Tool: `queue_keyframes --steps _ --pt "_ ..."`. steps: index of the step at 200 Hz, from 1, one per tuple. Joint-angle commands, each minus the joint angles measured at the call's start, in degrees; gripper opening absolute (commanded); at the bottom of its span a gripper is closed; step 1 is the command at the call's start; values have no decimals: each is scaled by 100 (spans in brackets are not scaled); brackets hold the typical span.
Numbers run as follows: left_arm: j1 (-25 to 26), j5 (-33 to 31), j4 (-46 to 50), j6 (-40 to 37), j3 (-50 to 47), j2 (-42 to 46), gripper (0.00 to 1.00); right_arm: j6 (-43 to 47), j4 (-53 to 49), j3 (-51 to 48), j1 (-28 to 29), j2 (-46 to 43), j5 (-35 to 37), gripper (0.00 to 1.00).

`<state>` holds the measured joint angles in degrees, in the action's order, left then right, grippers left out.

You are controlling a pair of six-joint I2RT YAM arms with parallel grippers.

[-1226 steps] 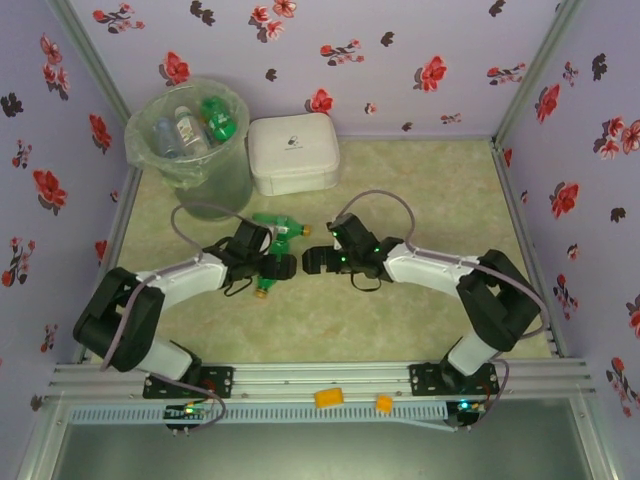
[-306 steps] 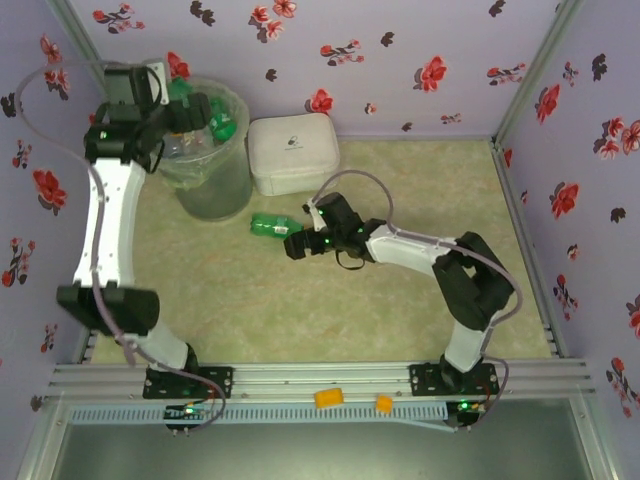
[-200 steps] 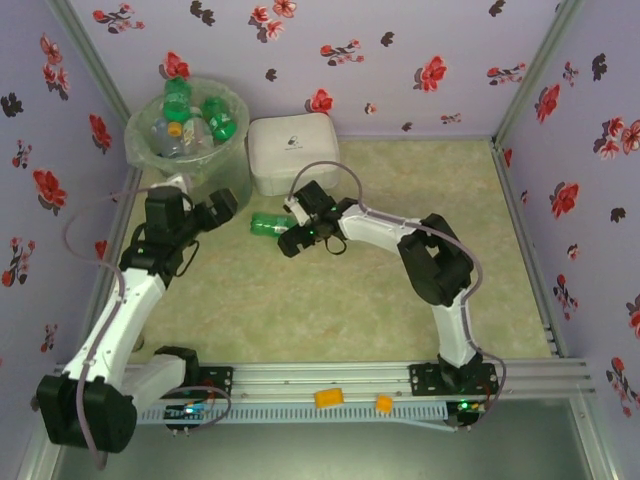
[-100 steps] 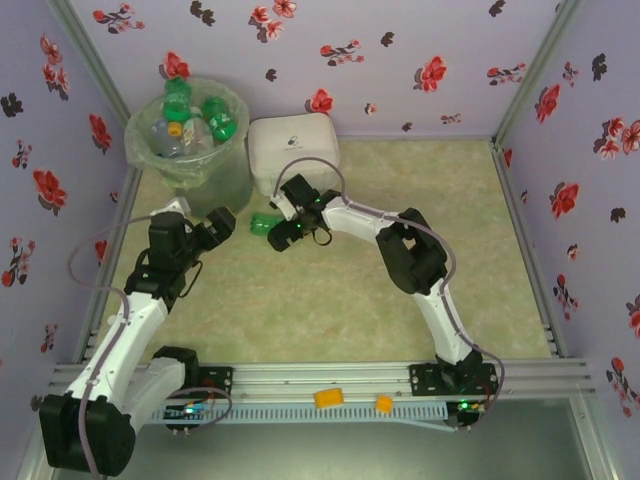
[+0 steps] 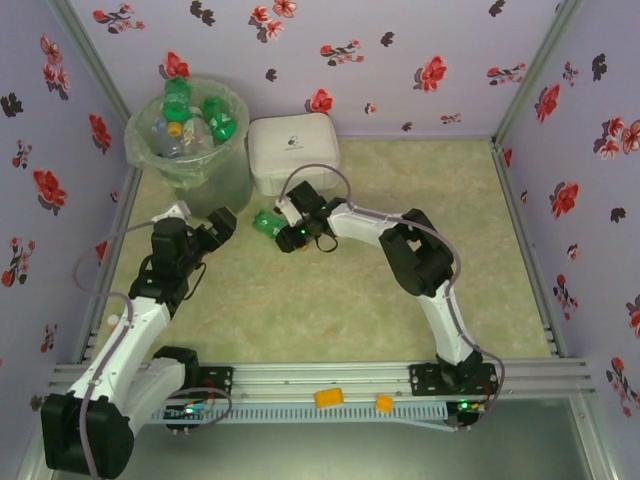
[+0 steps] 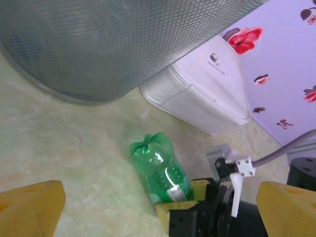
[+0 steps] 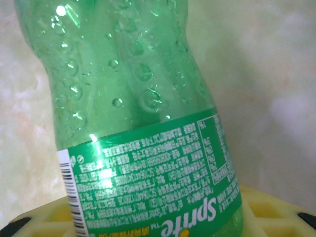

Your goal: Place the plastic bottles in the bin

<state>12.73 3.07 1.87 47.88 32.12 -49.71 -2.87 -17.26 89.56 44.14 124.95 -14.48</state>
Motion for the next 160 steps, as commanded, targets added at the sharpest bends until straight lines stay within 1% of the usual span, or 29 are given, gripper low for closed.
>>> queue_keyframes --steps 1,40,67,91,122,160 --pt "183 -15 -520 284 -92 94 100 -407 550 -512 -2 -791 -45 43" --pt "575 -104 -1186 701 -61 -20 100 -1175 1338 -1688 -4 -2032 63 43" --pt "1099 -165 -1631 810 165 -374 100 -1692 2009 -2430 -11 -2828 32 44" --pt "1581 -250 -1980 879 374 -726 100 -1898 2655 -2922 -11 -3411 0 45" --pt "2085 -315 -2443 846 547 -1067 100 -1888 2720 -3010 -11 -3724 -10 45" --pt "2389 -324 -3074 837 623 -1418 100 -2029 3073 -3139 -12 -3867 -332 44"
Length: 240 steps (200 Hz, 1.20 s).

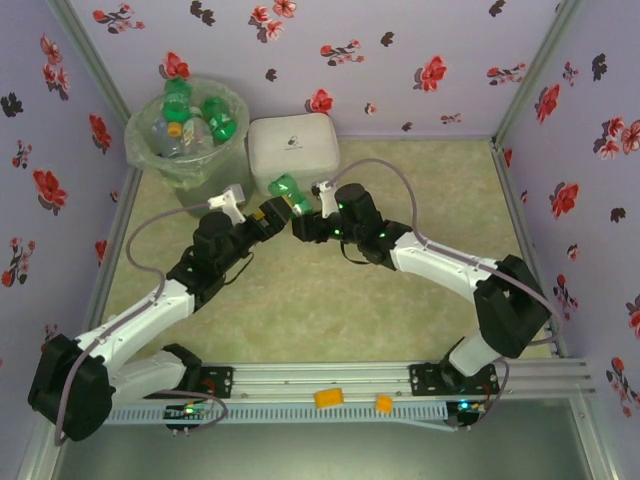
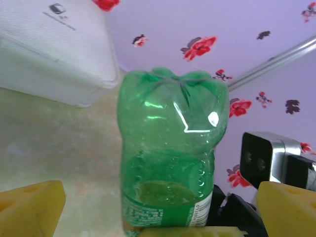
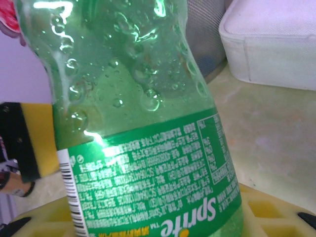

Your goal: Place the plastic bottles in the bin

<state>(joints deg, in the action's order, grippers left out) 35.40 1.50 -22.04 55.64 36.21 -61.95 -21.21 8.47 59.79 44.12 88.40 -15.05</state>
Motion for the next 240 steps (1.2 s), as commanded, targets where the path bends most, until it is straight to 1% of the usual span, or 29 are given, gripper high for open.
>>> queue_keyframes --steps 1,15,31,59,80,108,117,126,133,137,149,159,164,167,193,212,240 --pt "124 -162 -690 66 217 -207 100 -201 517 -170 -9 -220 -282 44" --pt "150 -175 -795 60 272 -352 98 -234 710 -277 -4 -274 -388 44" --pt "152 -206 -977 62 330 -509 93 -234 858 -379 0 -350 -474 44" --pt "152 -240 -1104 -3 521 -763 84 -252 917 -481 9 -436 -584 44" --pt "152 -227 -1181 -35 645 -912 72 -277 948 -553 17 -520 -586 44" --pt "152 -152 -1275 -35 754 -1050 52 -241 932 -627 26 -674 -501 45" --pt "152 -123 -1280 -42 796 -1079 45 -225 904 -626 24 -710 -468 47" --pt "152 -111 -1270 -66 837 -1082 41 -217 869 -626 26 -749 -445 50" --pt "144 -106 -1242 -110 888 -1083 39 -207 859 -631 27 -782 -422 55" --pt "143 -105 -1214 -149 923 -1083 38 -210 858 -643 27 -801 -399 60" --pt "113 -80 -1044 -311 1097 -1074 34 -219 820 -651 26 -870 -301 80" --pt "20 -39 -764 -479 1328 -1063 33 -210 768 -677 26 -967 -185 90" --pt "-45 4 -630 -571 1458 -1048 33 -194 750 -695 20 -1028 -132 97" --pt "-93 28 -512 -624 1549 -1047 33 -181 731 -704 18 -1065 -108 99" --pt "-652 332 560 -1231 2484 -1105 33 -103 491 -825 -4 -1474 233 100" --pt "-1157 452 1404 -1824 3365 -1227 33 -45 267 -954 -9 -1810 691 100" --pt "-1825 501 2069 -2587 4525 -1628 33 113 -172 -1117 -25 -2156 1340 100"
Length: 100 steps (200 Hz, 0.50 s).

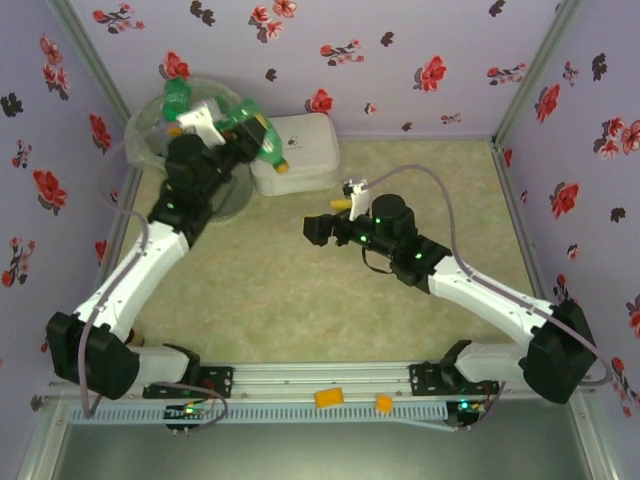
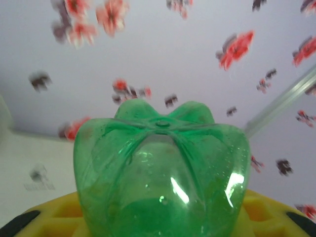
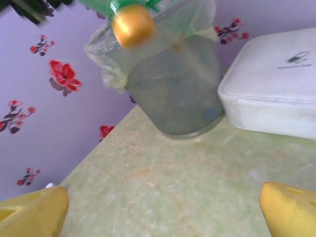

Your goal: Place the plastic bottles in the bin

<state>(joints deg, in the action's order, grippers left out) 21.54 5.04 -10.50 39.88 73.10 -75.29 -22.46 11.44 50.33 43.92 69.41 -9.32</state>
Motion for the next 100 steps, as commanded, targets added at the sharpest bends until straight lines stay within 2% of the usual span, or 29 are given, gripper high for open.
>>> queue_keyframes --steps 1,37,69,87,100 --pt "-462 147 939 -1036 876 -312 33 249 -491 -176 -6 -267 784 100" --pt "-979 94 1452 -1806 1943 -894 33 330 -942 -390 -6 -657 1209 100" --pt "-1133 -261 1932 -2603 2660 -1411 32 297 -1104 -608 -15 -919 1469 100" --pt "-1217 -310 2446 -2788 3185 -1826 32 295 -1222 -625 -15 -977 1584 99" --pt "-1265 -543 3180 -2769 3771 -2241 32 297 -1280 -633 -15 -1008 1649 100"
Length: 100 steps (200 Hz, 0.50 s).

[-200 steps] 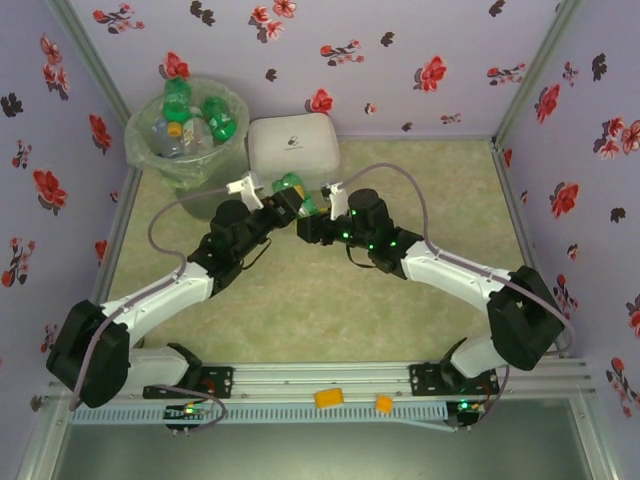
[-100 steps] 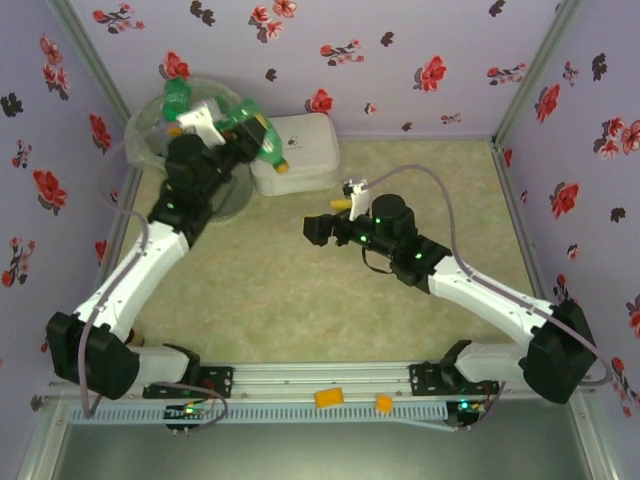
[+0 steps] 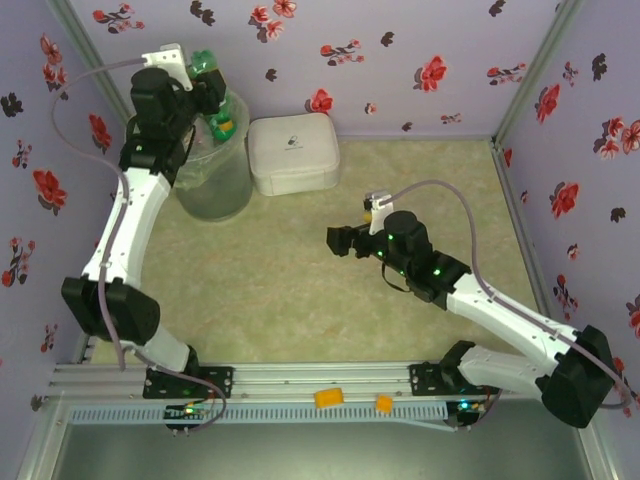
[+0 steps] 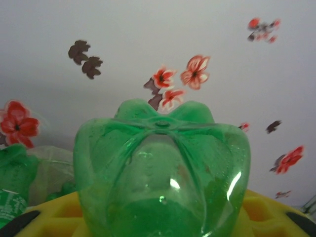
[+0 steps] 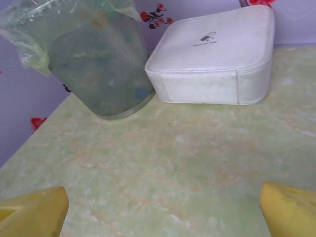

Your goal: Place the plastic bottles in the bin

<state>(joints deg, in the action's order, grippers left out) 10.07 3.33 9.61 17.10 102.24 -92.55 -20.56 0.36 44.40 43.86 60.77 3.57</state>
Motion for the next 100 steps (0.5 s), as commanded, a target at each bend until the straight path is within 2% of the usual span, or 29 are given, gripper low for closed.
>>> queue_keyframes --steps 1,42,74,100 --pt "-123 -384 1169 -489 916 -551 32 106 -174 -39 -9 -145 366 100" --pt "-175 -423 3389 -427 3138 -2062 32 124 -270 -11 -9 -157 411 100" --pt "-221 -518 4247 -376 4245 -2837 32 139 -370 -25 -9 -237 493 100" --pt "-259 -488 4489 -296 4461 -3057 34 131 -394 -94 -9 -337 585 100"
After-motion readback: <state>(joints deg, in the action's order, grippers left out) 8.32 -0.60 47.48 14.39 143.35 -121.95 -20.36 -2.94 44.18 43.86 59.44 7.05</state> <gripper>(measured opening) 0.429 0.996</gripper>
